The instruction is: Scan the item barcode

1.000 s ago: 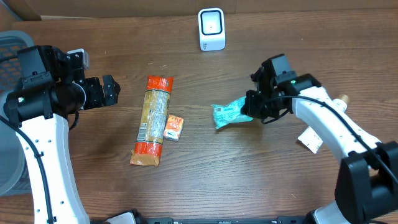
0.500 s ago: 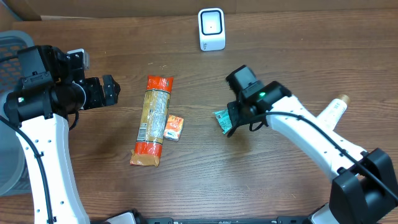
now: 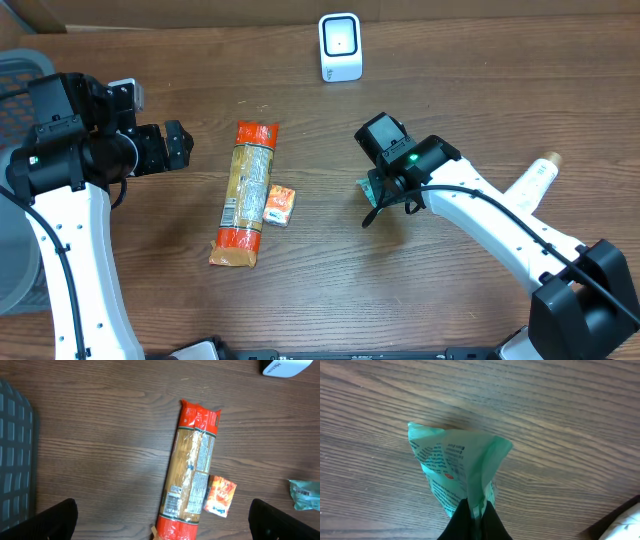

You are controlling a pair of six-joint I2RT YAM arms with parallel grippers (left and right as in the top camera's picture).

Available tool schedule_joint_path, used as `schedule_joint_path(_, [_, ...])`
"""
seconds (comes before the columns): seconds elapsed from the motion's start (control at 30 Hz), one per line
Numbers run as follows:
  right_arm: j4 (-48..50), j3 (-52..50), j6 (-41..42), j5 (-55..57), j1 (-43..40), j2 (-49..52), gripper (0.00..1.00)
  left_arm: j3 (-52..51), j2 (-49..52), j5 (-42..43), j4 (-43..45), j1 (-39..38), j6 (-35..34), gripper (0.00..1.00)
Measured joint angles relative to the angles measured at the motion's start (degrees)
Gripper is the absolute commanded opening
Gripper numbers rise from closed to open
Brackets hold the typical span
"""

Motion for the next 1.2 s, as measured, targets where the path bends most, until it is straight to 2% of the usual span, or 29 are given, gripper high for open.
schedule_joint_path(1.2, [0.33, 0.00, -3.19, 0.44, 0.00, 1.53, 0.05, 0.00, 0.00, 0.00, 0.00, 0.00, 0.00, 1.00])
